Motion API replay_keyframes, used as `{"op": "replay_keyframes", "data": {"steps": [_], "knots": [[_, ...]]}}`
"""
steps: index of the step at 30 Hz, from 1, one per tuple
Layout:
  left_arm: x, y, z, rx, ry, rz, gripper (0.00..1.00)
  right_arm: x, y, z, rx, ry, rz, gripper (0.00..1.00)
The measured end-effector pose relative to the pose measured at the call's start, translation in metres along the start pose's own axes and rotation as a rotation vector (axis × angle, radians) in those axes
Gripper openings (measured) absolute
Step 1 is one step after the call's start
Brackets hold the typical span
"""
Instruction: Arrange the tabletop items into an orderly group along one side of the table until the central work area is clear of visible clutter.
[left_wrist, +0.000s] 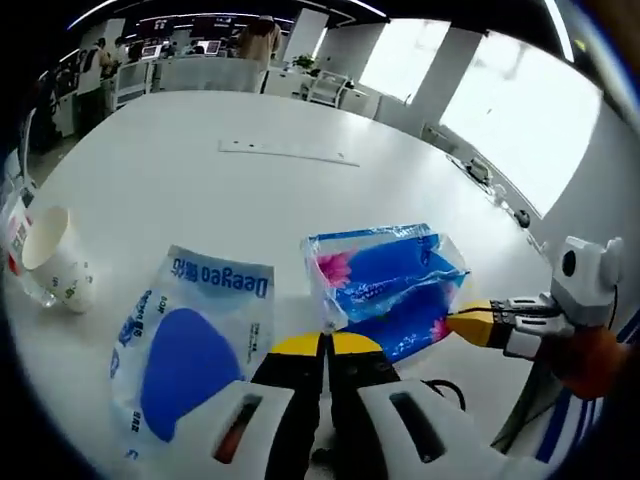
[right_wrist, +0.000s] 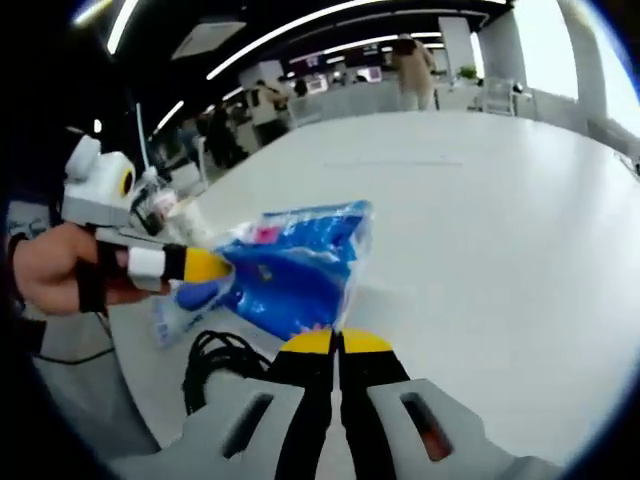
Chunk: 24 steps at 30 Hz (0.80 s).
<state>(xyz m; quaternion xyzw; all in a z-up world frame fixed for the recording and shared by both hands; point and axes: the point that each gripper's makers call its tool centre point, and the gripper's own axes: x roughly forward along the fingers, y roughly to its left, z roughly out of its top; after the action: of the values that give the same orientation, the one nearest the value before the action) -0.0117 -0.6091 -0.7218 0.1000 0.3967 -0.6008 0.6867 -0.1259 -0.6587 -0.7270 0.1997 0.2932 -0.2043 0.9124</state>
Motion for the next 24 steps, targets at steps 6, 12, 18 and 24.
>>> {"op": "replay_keyframes", "data": {"steps": [6, 12, 18, 24], "knots": [[0.013, -0.001, 0.003, -0.009, 0.006, -0.006, 0.00, 0.006, -0.011, 0.003, 0.001, 0.010, -0.019, 0.00], [0.024, -0.004, -0.001, -0.014, 0.027, -0.009, 0.00, 0.009, -0.022, -0.001, 0.010, 0.029, -0.035, 0.00], [0.035, -0.001, -0.010, -0.023, 0.063, -0.001, 0.00, 0.013, -0.026, -0.008, 0.032, 0.058, -0.043, 0.00], [0.047, -0.003, -0.008, -0.081, 0.065, 0.004, 0.00, 0.015, -0.035, -0.010, 0.074, 0.066, -0.065, 0.00]]}}
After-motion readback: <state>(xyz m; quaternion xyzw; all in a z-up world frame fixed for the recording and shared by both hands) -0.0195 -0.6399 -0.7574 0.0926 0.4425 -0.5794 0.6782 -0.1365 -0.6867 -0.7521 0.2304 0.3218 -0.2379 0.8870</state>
